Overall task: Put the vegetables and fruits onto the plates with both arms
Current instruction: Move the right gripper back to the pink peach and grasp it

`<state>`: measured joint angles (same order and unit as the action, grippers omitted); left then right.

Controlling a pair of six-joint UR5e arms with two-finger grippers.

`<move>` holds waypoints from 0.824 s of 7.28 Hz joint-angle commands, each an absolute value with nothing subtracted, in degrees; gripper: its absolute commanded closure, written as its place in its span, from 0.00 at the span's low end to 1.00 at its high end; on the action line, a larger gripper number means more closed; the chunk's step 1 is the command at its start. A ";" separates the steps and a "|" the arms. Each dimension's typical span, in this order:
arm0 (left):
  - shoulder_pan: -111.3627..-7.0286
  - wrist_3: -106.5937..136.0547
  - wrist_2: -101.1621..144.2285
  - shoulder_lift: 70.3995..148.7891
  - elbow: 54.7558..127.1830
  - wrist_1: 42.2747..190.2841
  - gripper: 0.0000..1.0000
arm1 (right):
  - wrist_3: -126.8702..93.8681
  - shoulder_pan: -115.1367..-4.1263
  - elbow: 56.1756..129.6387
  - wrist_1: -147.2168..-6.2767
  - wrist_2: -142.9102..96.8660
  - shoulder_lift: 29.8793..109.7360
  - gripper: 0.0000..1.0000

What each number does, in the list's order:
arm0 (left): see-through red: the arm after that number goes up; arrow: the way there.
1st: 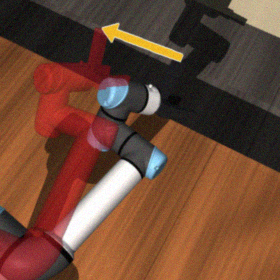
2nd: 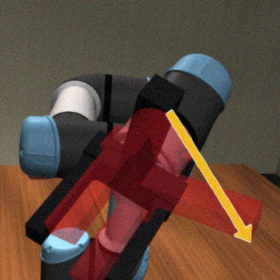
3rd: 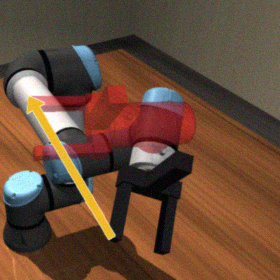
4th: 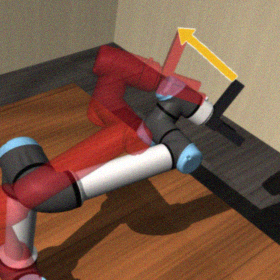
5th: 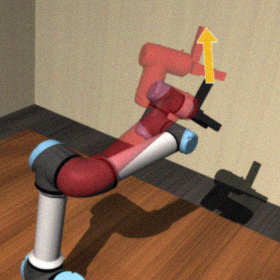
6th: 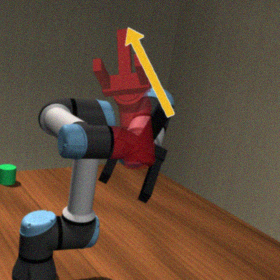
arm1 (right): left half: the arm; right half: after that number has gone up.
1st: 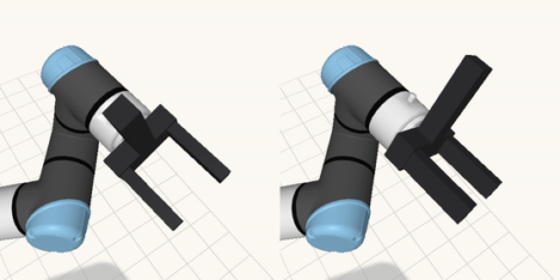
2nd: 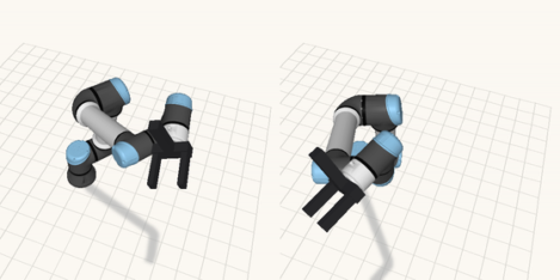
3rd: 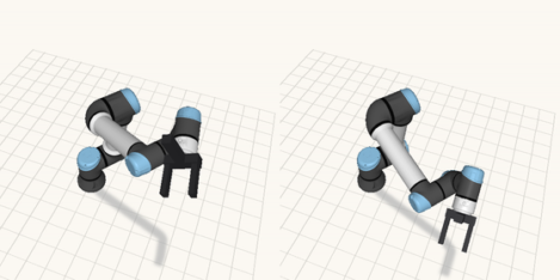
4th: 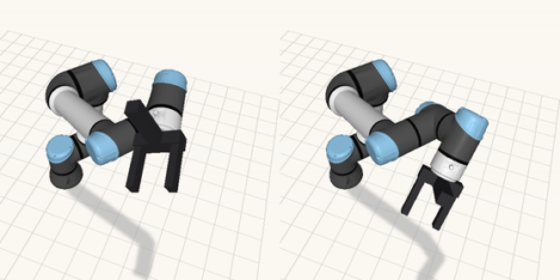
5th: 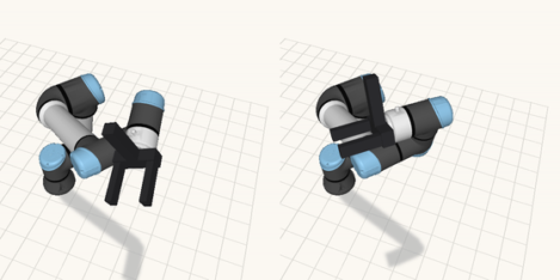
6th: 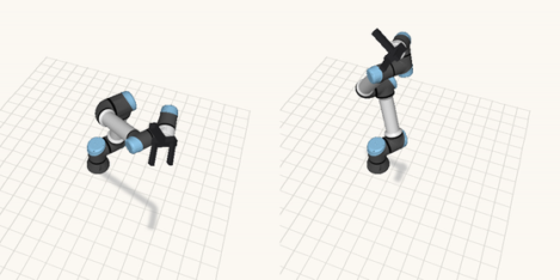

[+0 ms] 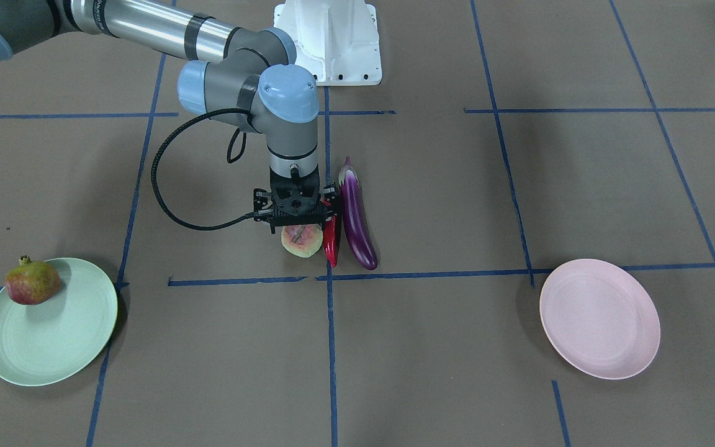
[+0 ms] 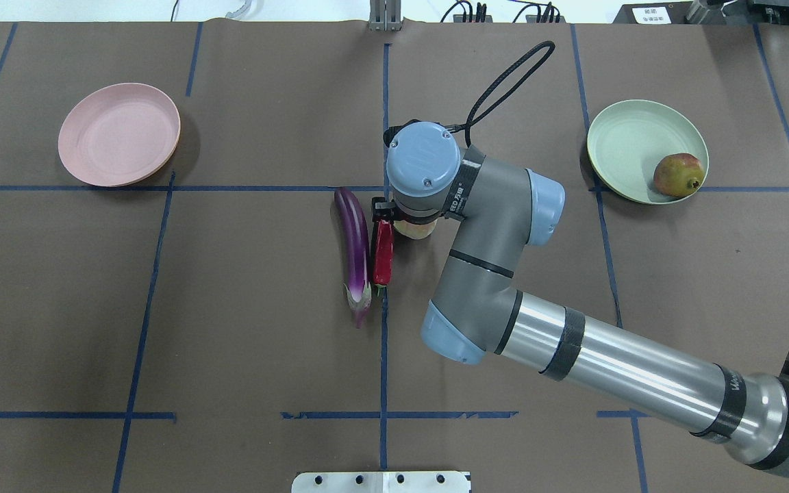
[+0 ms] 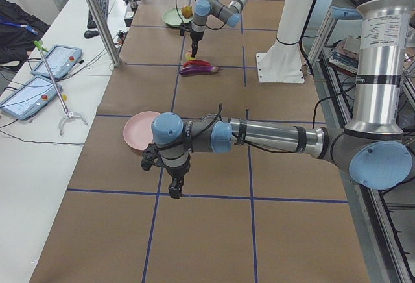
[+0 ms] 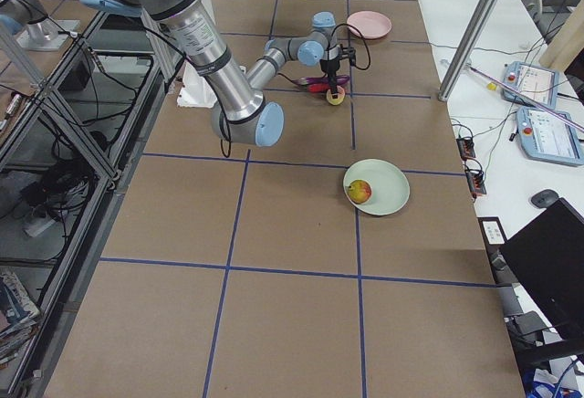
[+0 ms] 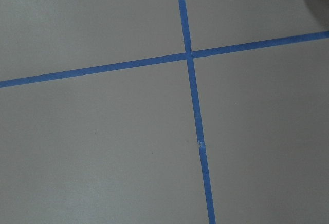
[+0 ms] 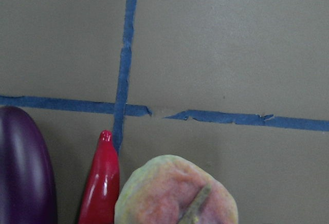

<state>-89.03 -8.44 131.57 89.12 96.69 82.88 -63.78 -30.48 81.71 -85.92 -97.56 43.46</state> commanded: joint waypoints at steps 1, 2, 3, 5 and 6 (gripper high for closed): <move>-89.03 -8.52 131.57 89.12 96.59 82.88 0.00 | -63.98 -29.80 80.42 -85.87 -97.29 43.50 0.02; -89.03 -8.44 131.57 89.12 96.68 82.88 0.00 | -64.07 -29.88 80.33 -85.96 -97.29 42.64 0.48; -89.03 -8.44 131.49 89.12 96.68 82.88 0.00 | -64.07 -30.32 80.33 -86.31 -97.47 41.41 0.99; -89.03 -8.44 131.57 89.12 96.68 82.88 0.00 | -63.03 -34.95 80.51 -86.40 -100.35 40.96 1.00; -89.03 -8.44 131.57 89.12 96.77 82.97 0.00 | -58.41 -40.37 80.59 -86.40 -105.24 41.83 1.00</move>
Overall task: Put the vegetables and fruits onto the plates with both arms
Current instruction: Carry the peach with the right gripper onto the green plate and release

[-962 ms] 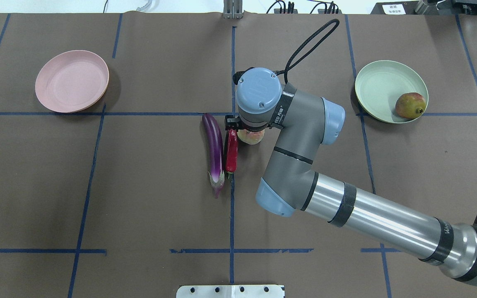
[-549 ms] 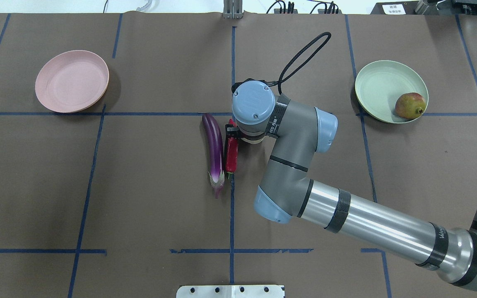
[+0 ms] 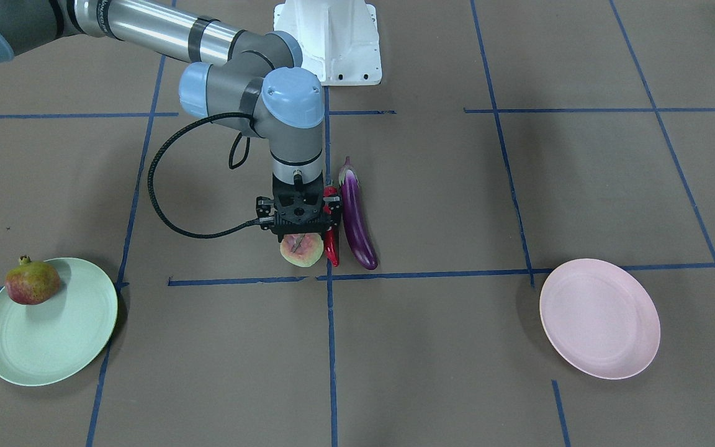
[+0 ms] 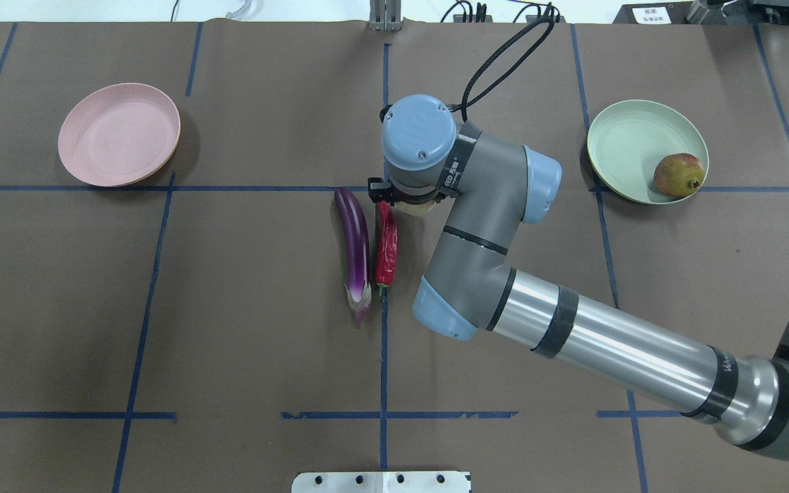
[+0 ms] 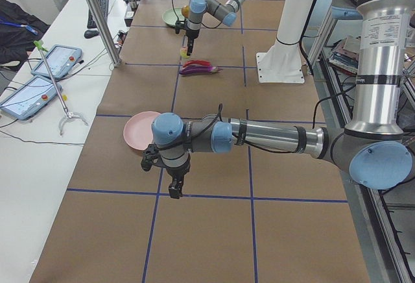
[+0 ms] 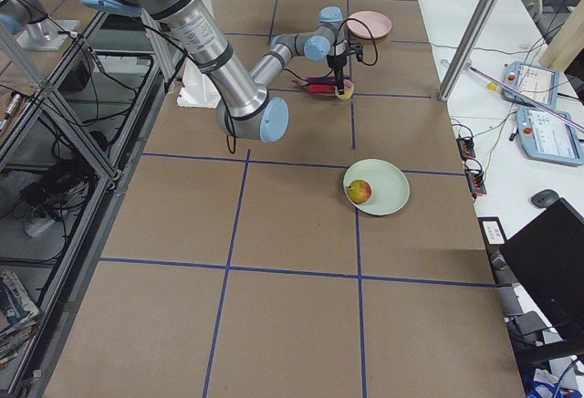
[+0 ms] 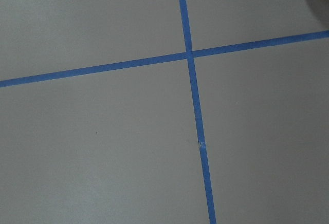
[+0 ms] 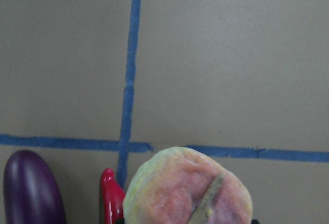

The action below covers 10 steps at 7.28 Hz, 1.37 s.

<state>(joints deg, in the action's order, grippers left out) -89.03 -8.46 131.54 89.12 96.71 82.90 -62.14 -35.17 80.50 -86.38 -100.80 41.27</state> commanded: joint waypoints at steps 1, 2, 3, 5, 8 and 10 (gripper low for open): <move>-89.03 -8.52 131.57 89.12 96.85 82.97 0.00 | -50.18 -46.08 80.60 -86.31 -109.73 44.45 1.00; -88.77 -8.53 131.57 89.12 96.86 82.97 0.00 | -42.01 -51.28 80.60 -85.61 -112.12 47.78 1.00; -88.68 -8.53 131.57 89.21 96.86 82.97 0.00 | -33.22 -55.50 80.51 -85.43 -114.85 51.38 1.00; -88.51 -8.53 131.57 89.30 96.94 82.97 0.00 | -25.51 -60.02 80.33 -78.27 -119.78 60.33 1.00; -88.51 -8.53 131.57 89.38 96.94 83.06 0.00 | -25.40 -58.80 79.72 -76.29 -119.79 63.63 0.00; -88.51 -8.53 131.57 89.47 96.94 83.06 0.00 | -25.14 -58.97 80.24 -76.90 -120.58 62.85 0.00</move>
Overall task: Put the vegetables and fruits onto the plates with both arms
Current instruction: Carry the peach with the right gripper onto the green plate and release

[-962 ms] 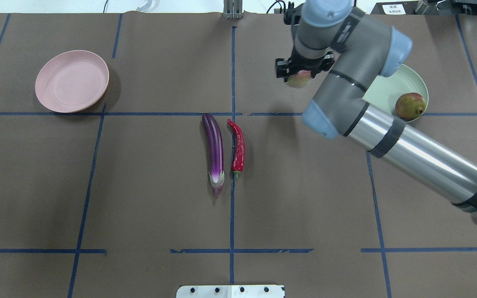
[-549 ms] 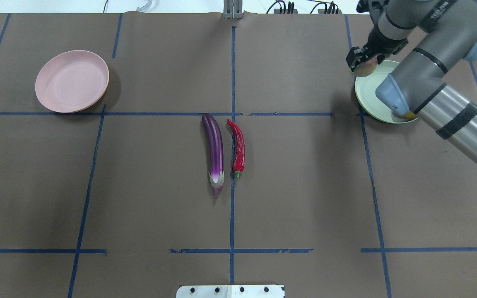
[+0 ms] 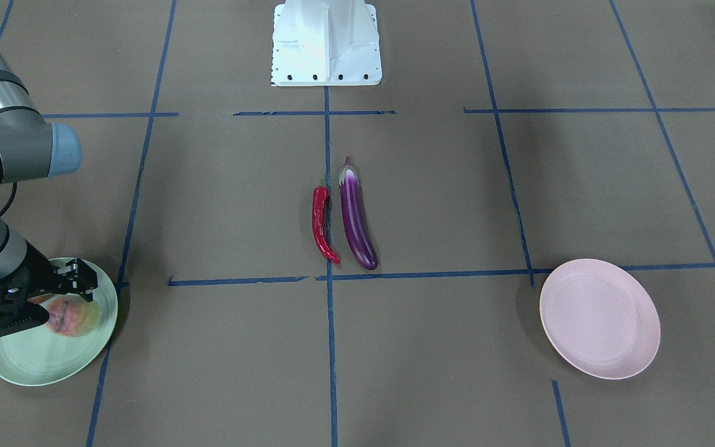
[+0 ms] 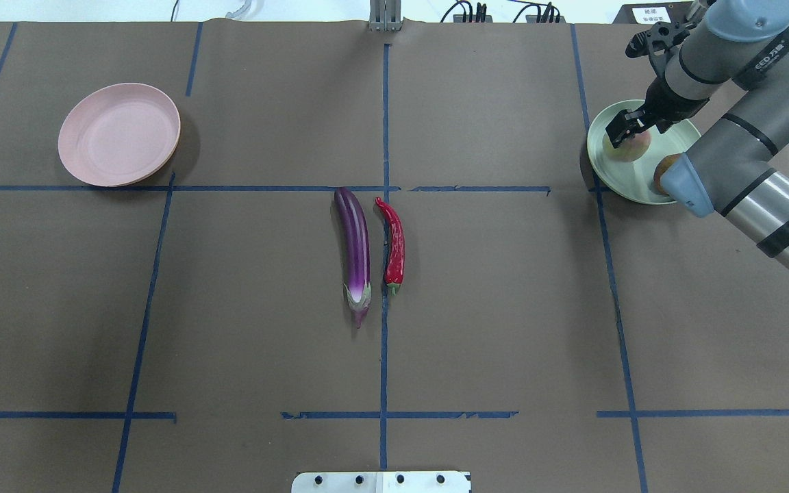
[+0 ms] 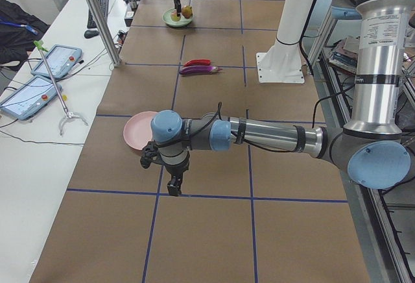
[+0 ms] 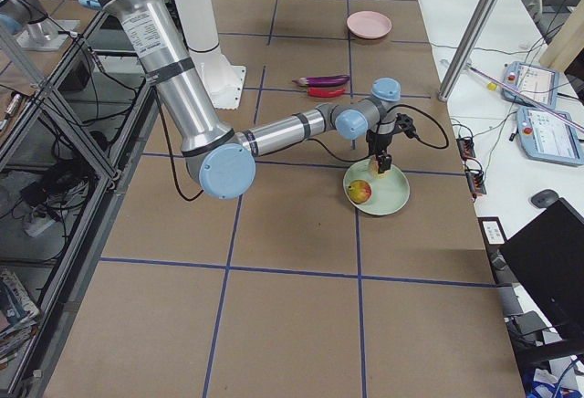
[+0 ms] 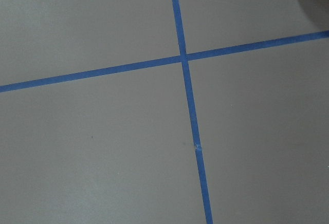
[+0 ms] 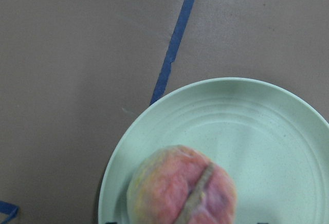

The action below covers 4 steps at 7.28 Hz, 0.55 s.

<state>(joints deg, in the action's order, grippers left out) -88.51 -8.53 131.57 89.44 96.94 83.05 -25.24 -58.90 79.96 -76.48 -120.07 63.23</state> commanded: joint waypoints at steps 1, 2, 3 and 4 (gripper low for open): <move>-88.51 -8.53 131.57 89.47 97.29 83.06 0.00 | -25.14 -61.06 80.24 -78.21 -122.59 62.41 0.00; -88.51 -8.61 131.49 89.47 98.25 82.88 0.00 | -24.88 -64.22 80.24 -81.53 -124.26 60.40 0.00; -88.51 -8.70 131.22 89.21 100.44 82.79 0.00 | -20.70 -68.16 80.33 -85.39 -127.41 59.77 0.00; -88.42 -8.61 130.87 89.21 100.72 82.79 0.00 | -12.04 -73.42 80.59 -89.26 -129.70 60.37 0.00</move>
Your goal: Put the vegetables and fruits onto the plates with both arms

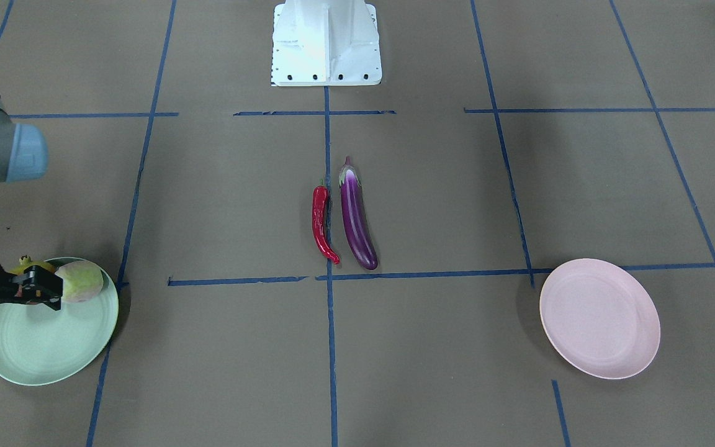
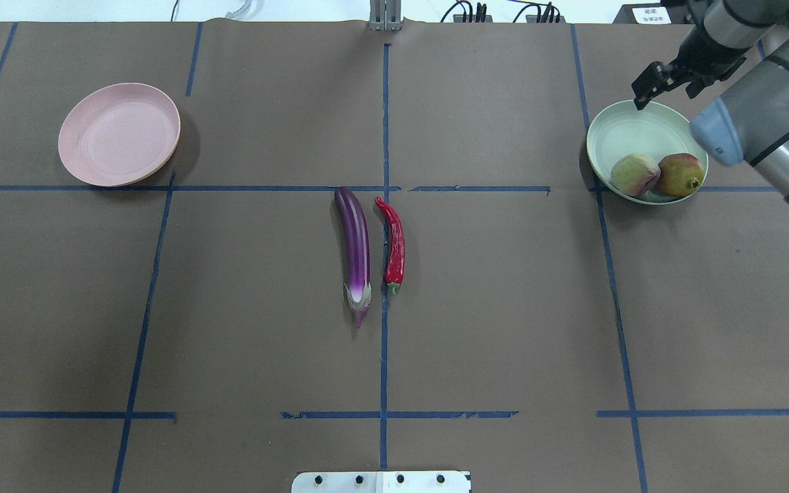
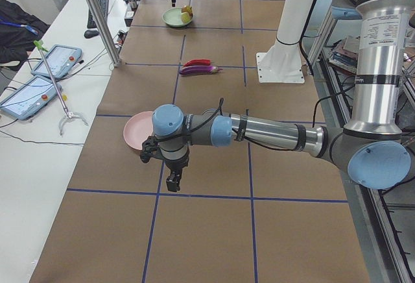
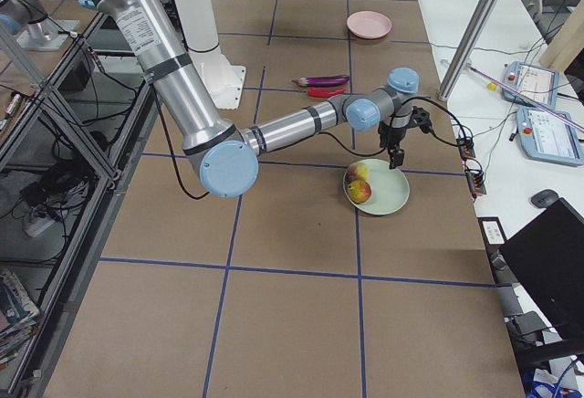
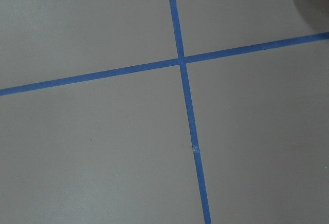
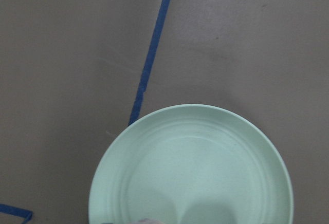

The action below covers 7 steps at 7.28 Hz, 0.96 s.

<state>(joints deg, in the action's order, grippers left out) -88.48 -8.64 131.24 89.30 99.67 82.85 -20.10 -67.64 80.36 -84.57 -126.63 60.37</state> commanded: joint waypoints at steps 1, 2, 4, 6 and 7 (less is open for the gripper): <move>-87.46 -8.27 131.04 89.91 101.07 82.88 0.00 | -4.21 -79.13 80.86 -92.08 -130.94 61.95 0.00; -87.28 -8.17 131.31 91.74 101.86 83.32 0.00 | -0.13 -82.50 84.60 -94.37 -131.13 67.97 0.00; -87.19 -8.17 131.57 93.51 101.51 91.19 0.00 | 0.26 -87.96 93.82 -95.98 -131.22 81.76 0.00; -80.55 8.90 139.43 96.49 103.95 91.84 0.00 | 0.26 -88.24 99.03 -95.45 -134.01 91.98 0.00; -74.59 24.63 139.48 102.07 103.89 91.67 0.00 | 0.09 -88.85 100.27 -95.36 -135.34 95.15 0.00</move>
